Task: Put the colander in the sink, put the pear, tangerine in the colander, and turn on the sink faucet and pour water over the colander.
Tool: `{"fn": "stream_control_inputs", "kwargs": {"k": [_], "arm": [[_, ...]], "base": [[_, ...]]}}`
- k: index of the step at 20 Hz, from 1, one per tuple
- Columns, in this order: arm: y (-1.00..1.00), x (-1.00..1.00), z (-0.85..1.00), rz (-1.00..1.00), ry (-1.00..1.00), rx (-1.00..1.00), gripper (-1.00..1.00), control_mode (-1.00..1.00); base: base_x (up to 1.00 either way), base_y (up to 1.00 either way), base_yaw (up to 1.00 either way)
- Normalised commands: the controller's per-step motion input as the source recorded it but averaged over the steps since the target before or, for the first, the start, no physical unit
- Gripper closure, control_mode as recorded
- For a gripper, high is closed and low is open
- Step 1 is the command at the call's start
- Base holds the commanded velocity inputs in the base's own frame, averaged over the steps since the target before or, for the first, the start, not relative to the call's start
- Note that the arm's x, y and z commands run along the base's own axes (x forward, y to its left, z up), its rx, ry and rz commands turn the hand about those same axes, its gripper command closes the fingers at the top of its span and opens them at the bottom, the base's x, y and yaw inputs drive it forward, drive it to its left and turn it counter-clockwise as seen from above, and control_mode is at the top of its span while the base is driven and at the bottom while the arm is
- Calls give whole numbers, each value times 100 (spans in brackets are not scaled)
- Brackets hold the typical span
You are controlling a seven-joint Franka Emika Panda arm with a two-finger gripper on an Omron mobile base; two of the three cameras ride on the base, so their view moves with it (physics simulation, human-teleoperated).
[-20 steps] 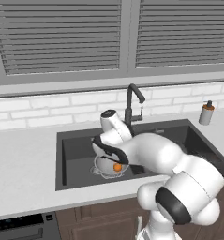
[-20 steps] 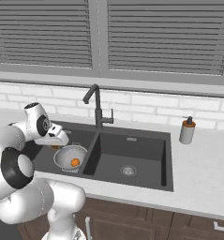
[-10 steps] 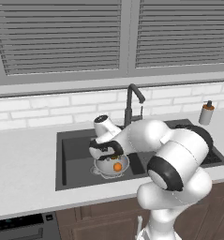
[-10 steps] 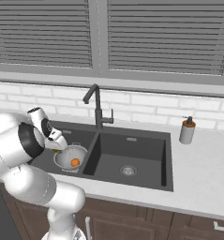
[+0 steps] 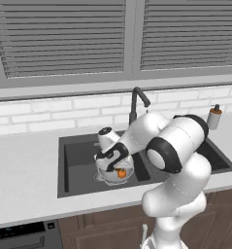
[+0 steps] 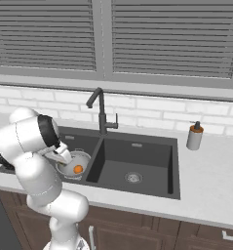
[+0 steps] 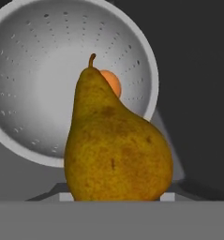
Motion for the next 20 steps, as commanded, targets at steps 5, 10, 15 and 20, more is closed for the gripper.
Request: {"fn": "stream_control_inputs", "kwargs": {"k": [5, 10, 15, 20], "arm": [[0, 19, -43, -14, 0, 0, 100, -100], [2, 23, -38, -15, -1, 0, 100, -100], [7, 38, -23, -12, -9, 0, 100, -100], [16, 42, -33, -8, -9, 0, 100, -100]], "base": [[0, 0, 0], [0, 0, 0], [0, 0, 0], [0, 0, 0]]}}
